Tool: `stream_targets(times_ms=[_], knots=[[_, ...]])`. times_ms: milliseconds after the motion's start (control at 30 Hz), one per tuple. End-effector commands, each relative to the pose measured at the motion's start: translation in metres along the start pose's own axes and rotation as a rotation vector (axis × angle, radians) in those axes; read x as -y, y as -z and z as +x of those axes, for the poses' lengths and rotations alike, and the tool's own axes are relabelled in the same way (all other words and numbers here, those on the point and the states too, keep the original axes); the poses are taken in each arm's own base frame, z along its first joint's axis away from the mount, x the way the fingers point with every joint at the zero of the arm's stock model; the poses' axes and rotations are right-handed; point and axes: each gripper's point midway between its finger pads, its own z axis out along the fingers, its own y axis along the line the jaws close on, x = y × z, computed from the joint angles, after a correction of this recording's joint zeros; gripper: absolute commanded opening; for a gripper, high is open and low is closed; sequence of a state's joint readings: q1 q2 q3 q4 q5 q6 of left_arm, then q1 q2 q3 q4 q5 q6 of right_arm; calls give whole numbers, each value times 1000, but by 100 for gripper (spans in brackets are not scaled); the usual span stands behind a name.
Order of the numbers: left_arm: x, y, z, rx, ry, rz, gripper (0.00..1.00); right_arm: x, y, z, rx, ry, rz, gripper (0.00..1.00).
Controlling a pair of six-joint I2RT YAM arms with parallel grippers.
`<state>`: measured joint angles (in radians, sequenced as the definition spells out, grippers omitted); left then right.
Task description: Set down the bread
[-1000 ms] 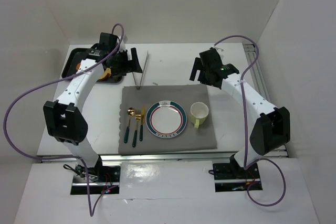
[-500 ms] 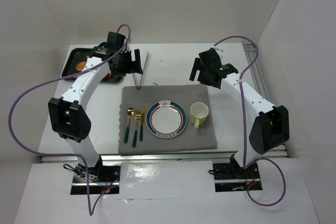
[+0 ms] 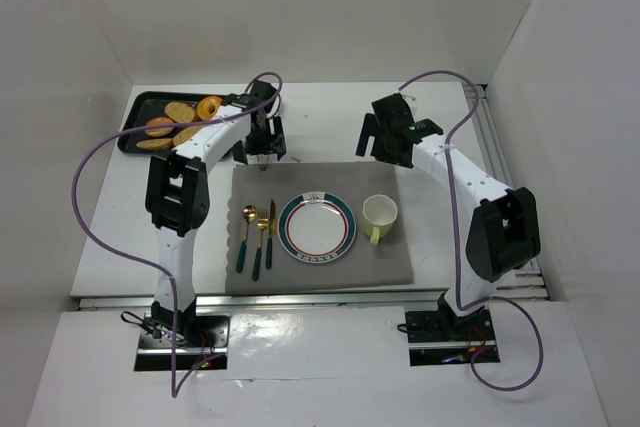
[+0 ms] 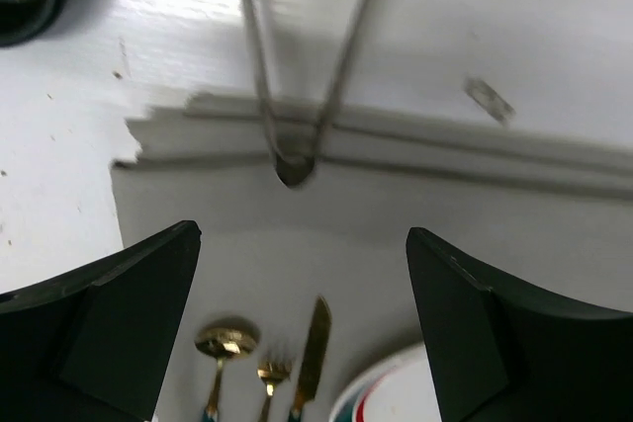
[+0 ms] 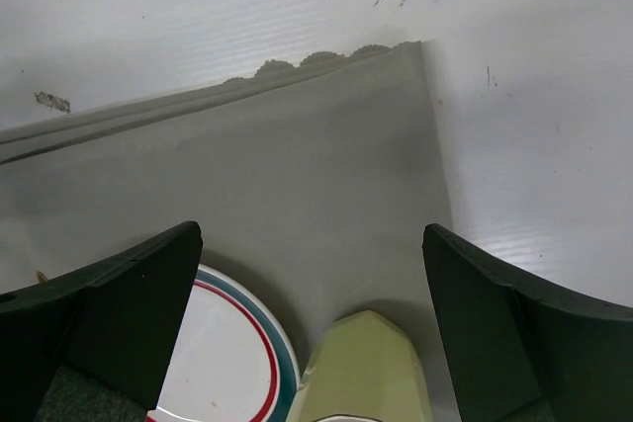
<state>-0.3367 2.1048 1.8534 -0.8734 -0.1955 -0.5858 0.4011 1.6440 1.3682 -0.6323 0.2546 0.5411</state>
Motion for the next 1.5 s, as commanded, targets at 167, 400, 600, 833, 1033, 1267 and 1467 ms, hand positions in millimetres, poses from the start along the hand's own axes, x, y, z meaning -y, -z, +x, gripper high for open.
stream_targets(times_ms=[167, 400, 600, 833, 1033, 1267, 1467], knots=[[-11, -64, -40, 15, 97, 0, 99, -5, 12, -28, 69, -3, 1, 100], [-9, -89, -75, 59, 67, -11, 99, -10, 9, -22, 42, -10, -25, 100], [-14, -116, -84, 90, 44, -63, 97, -14, 6, -20, 31, -10, -42, 100], [14, -71, -119, 268, -61, -15, 48, -17, 7, -13, 11, 2, -74, 100], [51, 9, -156, 442, -153, 89, 14, -14, 14, -14, 25, -10, -73, 100], [11, 111, -147, 475, -62, 192, 10, -19, 23, -17, 44, 11, -124, 100], [-114, 124, -98, 312, 191, 110, 9, -16, 25, -27, 89, 30, -106, 100]])
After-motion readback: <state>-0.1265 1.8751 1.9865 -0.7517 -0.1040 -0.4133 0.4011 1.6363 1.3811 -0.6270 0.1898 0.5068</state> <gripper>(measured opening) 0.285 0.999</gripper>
